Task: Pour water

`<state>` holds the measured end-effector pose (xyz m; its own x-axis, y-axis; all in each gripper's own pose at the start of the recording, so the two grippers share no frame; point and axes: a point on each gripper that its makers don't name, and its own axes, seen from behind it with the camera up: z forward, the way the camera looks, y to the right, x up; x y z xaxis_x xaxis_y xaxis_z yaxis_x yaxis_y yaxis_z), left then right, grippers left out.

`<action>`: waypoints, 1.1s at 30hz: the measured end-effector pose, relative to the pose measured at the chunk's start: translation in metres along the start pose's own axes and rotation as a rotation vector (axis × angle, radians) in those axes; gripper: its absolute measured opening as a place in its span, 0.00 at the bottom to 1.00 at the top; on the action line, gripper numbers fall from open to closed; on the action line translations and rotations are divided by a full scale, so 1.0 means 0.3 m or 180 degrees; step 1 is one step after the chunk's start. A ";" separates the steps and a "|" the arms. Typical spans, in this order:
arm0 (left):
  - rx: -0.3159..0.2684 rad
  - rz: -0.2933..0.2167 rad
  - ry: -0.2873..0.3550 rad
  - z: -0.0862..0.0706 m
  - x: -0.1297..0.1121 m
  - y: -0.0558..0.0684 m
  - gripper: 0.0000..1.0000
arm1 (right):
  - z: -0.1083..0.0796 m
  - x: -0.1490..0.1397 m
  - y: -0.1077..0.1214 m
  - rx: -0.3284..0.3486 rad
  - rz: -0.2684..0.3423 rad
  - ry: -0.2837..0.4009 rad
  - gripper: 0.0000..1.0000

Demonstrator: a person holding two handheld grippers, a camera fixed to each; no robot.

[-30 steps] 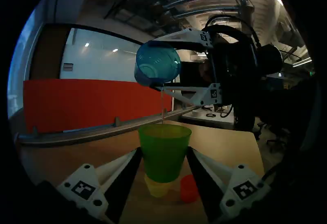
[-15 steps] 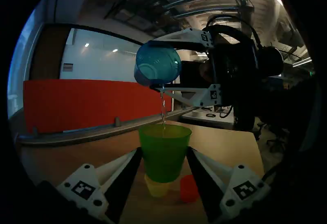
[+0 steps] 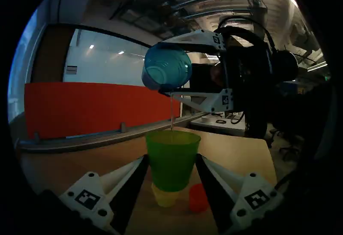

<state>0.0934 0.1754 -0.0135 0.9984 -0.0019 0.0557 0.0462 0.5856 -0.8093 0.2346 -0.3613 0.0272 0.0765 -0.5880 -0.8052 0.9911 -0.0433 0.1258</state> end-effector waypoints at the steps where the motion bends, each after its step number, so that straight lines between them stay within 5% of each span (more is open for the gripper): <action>1: -0.0001 -0.0002 0.0002 0.000 0.001 0.000 0.79 | 0.001 0.000 0.000 0.0002 -0.0008 0.0000 0.90; 33: -0.0006 -0.0013 0.0024 0.003 0.017 -0.002 0.79 | -0.013 0.047 0.008 -0.0004 -0.0308 0.0047 0.90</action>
<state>0.0985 0.1758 -0.0121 0.9985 -0.0104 0.0545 0.0503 0.5840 -0.8102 0.2384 -0.3664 0.0138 -0.0179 -0.5692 -0.8220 0.9941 -0.0982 0.0463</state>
